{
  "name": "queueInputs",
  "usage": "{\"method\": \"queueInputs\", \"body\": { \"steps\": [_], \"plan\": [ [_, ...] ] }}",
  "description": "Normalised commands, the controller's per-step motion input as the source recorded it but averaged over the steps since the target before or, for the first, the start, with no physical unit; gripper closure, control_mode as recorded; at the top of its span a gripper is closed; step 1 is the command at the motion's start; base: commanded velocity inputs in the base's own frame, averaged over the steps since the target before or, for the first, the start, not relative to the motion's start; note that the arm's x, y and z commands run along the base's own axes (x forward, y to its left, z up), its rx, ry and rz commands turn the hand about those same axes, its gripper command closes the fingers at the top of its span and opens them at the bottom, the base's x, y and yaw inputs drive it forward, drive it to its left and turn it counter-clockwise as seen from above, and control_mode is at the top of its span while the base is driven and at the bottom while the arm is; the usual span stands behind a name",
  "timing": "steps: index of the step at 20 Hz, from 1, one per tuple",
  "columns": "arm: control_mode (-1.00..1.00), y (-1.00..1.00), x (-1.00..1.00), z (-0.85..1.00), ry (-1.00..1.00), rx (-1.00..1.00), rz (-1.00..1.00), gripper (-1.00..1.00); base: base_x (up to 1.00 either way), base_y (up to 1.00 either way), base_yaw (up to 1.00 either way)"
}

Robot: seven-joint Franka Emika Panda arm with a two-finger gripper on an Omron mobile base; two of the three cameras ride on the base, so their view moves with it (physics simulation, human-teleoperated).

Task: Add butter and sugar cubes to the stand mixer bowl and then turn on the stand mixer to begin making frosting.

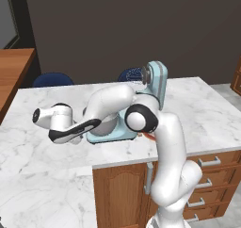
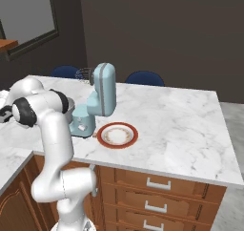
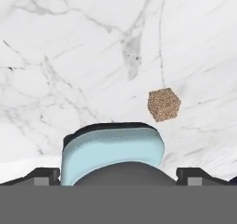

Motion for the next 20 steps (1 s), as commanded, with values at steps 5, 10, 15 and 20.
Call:
{"method": "queueInputs", "body": {
  "steps": [5, 10, 15, 20],
  "plan": [
    [-1.0, 0.0, 0.15, -0.01, 0.03, -0.03, 0.0, -1.0, 0.0, 0.0, 0.0],
    [-1.0, 0.0, 0.15, -0.02, 0.06, -0.07, -0.02, -1.0, 0.0, 0.0, 0.0],
    [-1.0, 0.0, 0.09, -0.07, 0.06, -0.07, -0.01, -1.0, 0.0, 0.0, 0.0],
    [-1.0, 0.0, 0.06, -0.15, 0.03, -0.06, 0.0, -1.0, 0.0, 0.0, 0.0]
  ]
}}
